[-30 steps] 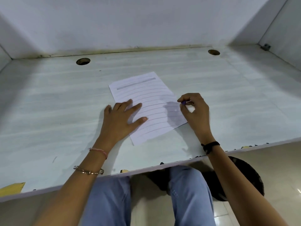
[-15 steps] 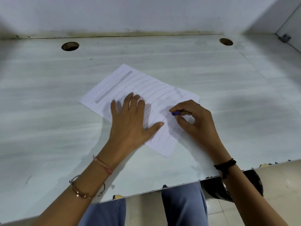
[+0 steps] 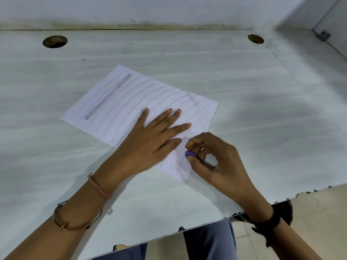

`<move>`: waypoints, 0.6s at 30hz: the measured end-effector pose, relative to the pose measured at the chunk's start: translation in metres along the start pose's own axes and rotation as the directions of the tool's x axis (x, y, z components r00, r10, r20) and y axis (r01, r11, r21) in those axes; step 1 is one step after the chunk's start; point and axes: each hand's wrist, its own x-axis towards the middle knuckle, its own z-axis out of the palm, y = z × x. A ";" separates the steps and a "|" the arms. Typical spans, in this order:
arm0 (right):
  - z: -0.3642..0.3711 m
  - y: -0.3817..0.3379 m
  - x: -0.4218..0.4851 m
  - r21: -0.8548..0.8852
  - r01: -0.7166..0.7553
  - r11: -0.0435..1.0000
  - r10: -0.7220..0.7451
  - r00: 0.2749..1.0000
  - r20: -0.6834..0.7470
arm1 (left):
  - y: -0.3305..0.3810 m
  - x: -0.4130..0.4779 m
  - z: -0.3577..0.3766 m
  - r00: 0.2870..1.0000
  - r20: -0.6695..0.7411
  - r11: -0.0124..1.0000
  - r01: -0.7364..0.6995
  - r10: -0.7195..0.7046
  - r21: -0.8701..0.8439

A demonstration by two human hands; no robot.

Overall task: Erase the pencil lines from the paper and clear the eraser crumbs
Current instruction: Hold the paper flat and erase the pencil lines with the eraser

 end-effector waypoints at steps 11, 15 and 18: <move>0.004 -0.004 -0.001 -0.077 -0.005 0.997 0.002 0.999 -0.045 | 0.009 -0.006 0.003 0.998 -0.033 0.996 0.052 -0.049 0.076; 0.003 -0.011 -0.004 -0.064 0.008 0.998 -0.006 0.999 0.032 | 0.011 -0.005 0.006 0.996 -0.052 0.991 0.080 -0.075 0.106; 0.003 -0.013 0.000 -0.068 0.002 0.998 0.004 0.997 0.078 | 0.011 -0.006 0.006 0.997 -0.048 0.992 0.067 -0.062 0.107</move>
